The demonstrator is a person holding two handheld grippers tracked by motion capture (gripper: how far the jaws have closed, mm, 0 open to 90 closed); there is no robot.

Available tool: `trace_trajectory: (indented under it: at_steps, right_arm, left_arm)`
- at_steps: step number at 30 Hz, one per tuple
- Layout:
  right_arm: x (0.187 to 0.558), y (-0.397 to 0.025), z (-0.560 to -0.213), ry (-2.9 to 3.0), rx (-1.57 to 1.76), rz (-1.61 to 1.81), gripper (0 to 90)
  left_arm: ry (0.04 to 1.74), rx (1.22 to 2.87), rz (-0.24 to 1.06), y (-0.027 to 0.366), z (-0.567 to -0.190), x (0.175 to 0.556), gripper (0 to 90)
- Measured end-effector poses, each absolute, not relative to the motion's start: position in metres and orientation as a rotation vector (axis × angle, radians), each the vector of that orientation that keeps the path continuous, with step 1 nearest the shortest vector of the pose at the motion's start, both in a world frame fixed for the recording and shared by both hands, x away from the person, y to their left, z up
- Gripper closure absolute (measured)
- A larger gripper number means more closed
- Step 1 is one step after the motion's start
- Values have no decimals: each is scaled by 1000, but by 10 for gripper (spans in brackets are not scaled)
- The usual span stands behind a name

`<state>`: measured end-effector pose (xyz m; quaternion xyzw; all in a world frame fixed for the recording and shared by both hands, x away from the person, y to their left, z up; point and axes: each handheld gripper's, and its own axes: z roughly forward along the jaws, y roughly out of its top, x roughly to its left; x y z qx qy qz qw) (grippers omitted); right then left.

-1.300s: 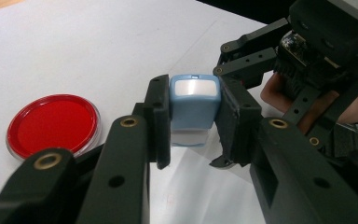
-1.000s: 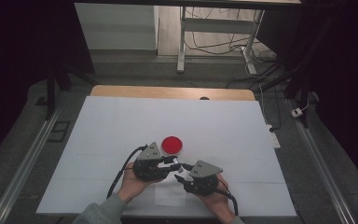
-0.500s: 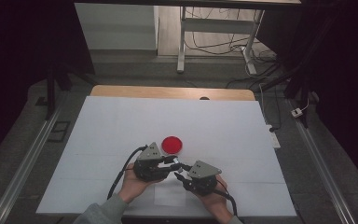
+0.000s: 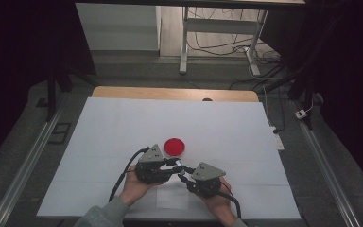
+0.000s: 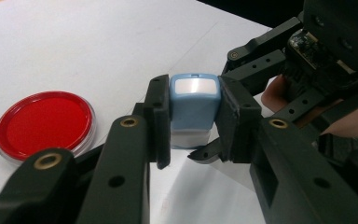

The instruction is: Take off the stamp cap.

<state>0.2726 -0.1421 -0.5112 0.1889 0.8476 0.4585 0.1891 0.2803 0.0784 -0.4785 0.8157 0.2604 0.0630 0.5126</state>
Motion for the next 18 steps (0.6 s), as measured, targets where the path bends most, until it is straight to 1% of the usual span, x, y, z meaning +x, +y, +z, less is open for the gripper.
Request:
trace_trajectory:
  at_steps: [14,18]
  right_arm:
    - [278,-151,-505,2456,424,1377,560]
    - [278,-151,-506,2474,407,1376,566]
  left_arm:
    - [455,1983,84,90,-473,283,673]
    - [446,1994,85,90,-473,283,673]
